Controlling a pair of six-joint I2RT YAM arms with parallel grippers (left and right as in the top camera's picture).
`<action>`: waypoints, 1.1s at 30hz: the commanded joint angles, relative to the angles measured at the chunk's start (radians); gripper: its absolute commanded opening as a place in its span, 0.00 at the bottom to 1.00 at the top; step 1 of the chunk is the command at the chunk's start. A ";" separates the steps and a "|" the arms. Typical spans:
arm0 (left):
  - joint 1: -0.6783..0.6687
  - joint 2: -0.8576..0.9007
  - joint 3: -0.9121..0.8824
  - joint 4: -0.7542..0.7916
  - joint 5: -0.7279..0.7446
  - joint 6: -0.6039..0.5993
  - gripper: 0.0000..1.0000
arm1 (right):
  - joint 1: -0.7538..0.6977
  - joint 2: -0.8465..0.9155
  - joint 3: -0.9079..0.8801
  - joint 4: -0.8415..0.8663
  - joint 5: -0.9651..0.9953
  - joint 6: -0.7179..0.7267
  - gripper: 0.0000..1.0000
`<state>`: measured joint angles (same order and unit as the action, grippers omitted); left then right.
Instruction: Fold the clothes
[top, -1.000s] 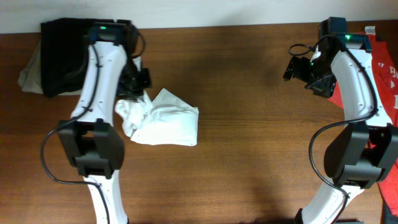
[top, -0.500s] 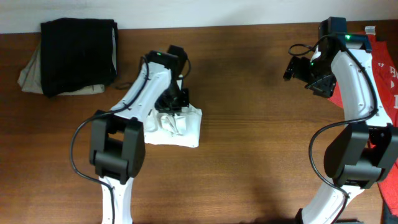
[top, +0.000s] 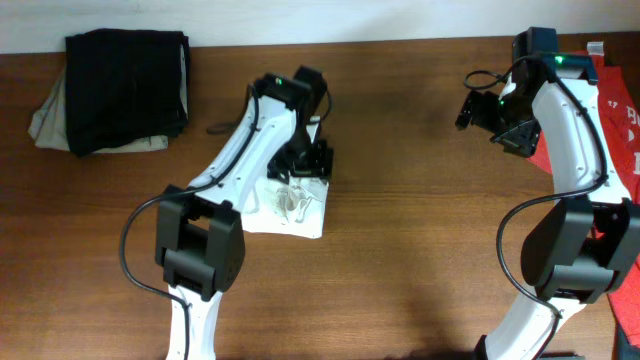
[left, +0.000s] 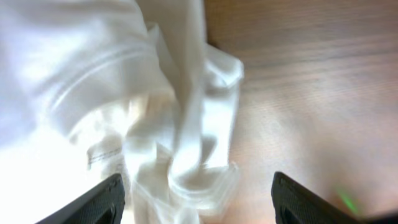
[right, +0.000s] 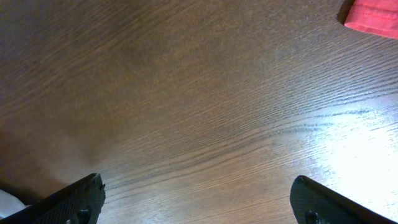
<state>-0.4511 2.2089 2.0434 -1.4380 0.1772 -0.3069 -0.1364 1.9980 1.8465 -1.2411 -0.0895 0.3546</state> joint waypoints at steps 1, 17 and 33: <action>0.025 -0.017 0.190 -0.139 -0.055 0.050 0.75 | -0.002 -0.009 0.005 0.000 0.016 -0.010 0.99; -0.019 -0.016 -0.123 -0.100 0.068 0.077 0.76 | -0.002 -0.009 0.005 -0.001 0.016 -0.010 0.99; -0.149 -0.086 -0.195 0.046 0.027 0.077 0.09 | -0.002 -0.009 0.005 -0.001 0.016 -0.010 0.99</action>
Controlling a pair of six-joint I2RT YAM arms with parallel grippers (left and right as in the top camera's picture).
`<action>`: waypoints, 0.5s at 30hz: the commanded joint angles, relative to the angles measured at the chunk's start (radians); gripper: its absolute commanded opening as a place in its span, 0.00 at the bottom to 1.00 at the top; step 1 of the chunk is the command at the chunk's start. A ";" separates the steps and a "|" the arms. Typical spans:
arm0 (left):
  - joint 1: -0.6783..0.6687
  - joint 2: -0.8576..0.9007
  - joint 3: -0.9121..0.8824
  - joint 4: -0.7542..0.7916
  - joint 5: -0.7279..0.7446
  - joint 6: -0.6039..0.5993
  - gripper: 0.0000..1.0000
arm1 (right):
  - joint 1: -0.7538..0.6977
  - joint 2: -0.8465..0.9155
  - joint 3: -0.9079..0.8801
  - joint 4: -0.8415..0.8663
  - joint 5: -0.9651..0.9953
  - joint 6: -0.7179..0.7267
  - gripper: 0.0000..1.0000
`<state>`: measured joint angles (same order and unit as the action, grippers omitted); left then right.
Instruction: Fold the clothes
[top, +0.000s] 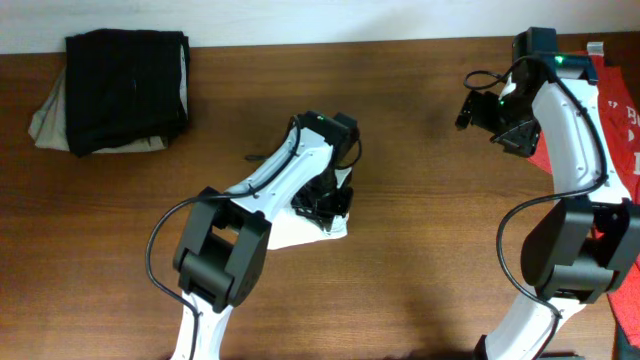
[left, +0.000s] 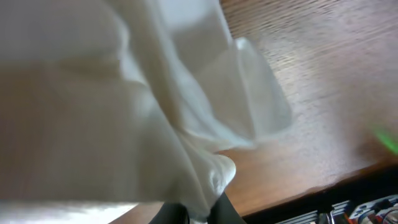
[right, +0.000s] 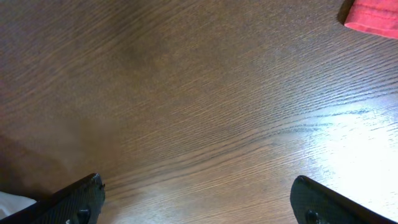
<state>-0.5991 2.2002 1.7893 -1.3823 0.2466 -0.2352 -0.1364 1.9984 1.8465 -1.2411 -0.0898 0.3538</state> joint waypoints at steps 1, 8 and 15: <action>-0.001 -0.100 0.071 -0.003 -0.050 0.006 0.17 | -0.002 -0.010 0.005 -0.001 0.016 -0.010 0.99; -0.025 -0.106 0.076 0.058 0.003 0.005 0.95 | -0.002 -0.010 0.005 -0.001 0.016 -0.010 0.99; 0.068 -0.103 0.082 0.058 -0.055 -0.036 0.94 | -0.002 -0.010 0.005 -0.001 0.016 -0.010 0.99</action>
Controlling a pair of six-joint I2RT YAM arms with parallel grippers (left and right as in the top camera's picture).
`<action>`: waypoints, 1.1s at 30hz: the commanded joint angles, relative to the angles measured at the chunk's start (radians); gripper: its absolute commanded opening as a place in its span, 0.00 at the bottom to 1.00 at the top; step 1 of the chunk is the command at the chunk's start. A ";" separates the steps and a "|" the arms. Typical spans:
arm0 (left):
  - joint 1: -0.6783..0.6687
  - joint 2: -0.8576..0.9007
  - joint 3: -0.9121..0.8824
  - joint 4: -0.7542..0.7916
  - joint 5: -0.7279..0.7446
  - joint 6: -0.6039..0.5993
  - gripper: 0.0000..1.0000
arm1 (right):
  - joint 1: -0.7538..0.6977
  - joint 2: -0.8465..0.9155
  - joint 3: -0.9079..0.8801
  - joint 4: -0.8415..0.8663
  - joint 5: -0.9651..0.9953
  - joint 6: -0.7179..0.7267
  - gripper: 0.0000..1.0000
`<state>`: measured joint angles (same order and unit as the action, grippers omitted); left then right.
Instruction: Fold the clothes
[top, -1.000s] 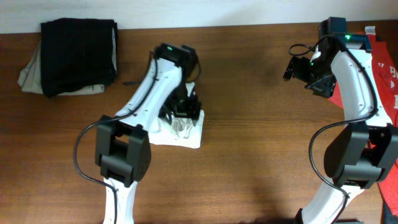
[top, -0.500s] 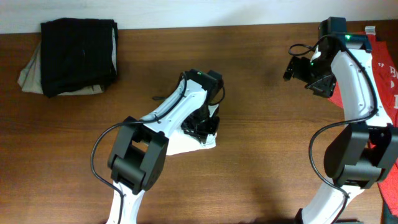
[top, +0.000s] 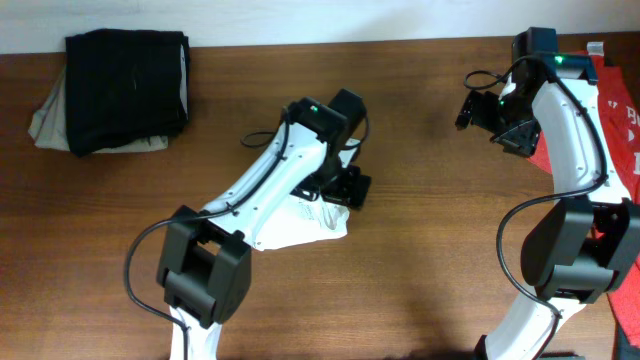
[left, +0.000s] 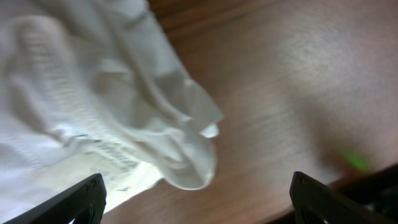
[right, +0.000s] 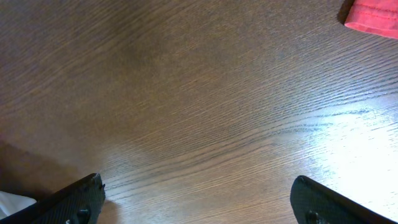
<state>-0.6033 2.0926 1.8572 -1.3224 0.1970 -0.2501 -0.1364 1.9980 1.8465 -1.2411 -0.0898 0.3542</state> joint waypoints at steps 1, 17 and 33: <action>0.090 0.006 0.009 0.000 0.010 -0.021 0.93 | -0.002 -0.009 0.005 0.000 0.016 -0.010 0.99; 0.082 0.122 0.005 0.224 0.106 -0.019 0.46 | -0.002 -0.009 0.005 0.000 0.016 -0.010 0.99; 0.062 0.219 0.106 0.220 0.134 0.021 0.41 | -0.002 -0.009 0.005 -0.001 0.016 -0.010 0.99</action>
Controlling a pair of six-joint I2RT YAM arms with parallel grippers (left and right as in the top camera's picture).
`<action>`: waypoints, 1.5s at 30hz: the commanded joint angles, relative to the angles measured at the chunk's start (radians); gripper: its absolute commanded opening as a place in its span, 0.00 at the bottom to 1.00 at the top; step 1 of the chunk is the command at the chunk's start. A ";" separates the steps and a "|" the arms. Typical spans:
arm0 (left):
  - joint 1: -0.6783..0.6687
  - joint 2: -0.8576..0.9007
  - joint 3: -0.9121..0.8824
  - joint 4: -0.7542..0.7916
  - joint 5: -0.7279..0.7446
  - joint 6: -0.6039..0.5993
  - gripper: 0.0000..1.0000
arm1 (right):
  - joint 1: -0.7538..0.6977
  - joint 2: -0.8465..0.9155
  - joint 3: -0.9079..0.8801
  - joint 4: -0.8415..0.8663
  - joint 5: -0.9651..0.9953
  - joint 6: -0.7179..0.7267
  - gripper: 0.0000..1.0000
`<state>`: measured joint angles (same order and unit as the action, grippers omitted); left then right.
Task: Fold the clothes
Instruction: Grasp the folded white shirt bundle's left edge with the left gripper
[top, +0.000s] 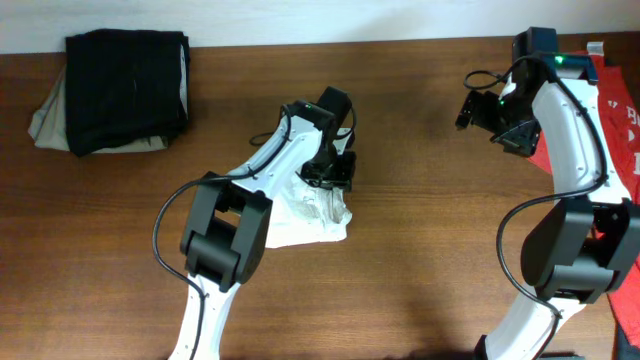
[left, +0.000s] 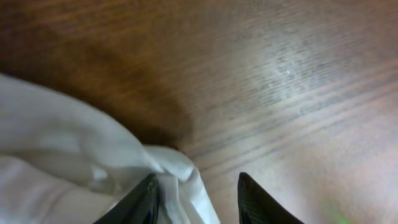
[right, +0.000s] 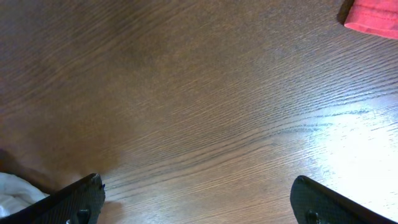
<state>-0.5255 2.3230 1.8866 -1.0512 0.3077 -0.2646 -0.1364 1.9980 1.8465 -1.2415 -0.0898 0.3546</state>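
Note:
A crumpled white garment (top: 312, 218) lies mid-table. My left gripper (top: 333, 172) is down at its upper right edge. In the left wrist view the left gripper (left: 198, 202) stands partly open, with a fold of the white garment (left: 74, 155) between its fingers. The fold touches the left finger (left: 148, 198); a gap shows before the other finger. My right gripper (top: 475, 108) hangs at the back right. It is open (right: 198, 186) over bare wood with nothing in it.
A folded black garment (top: 128, 88) lies on a beige one (top: 48, 118) at the back left. Red clothes (top: 622, 110) are piled at the right edge, a corner showing as red cloth (right: 373, 15). The wooden table (top: 430, 260) carries nothing else.
My left gripper was wide open just right of the white garment. Now it sits lower at the garment's upper right edge, its jaws narrower around a fold. The right arm has not moved.
My left gripper was open over the white garment left of centre. Then it was shut on a fold, with the garment lying further right. Then it was wide open, the cloth let go. Now its jaws stand around the edge again.

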 joint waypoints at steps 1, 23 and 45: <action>-0.016 -0.029 0.105 -0.089 0.022 0.035 0.41 | -0.002 -0.009 0.005 0.000 0.016 -0.010 0.99; 0.159 -0.196 -0.066 -0.328 0.012 0.034 0.26 | -0.002 -0.009 0.005 0.000 0.016 -0.010 0.99; 0.053 -0.388 -0.271 -0.080 0.080 0.083 0.28 | -0.002 -0.009 0.005 0.000 0.016 -0.010 0.99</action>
<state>-0.4923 2.0777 1.5581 -1.1099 0.4385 -0.2310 -0.1364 1.9980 1.8465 -1.2411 -0.0898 0.3550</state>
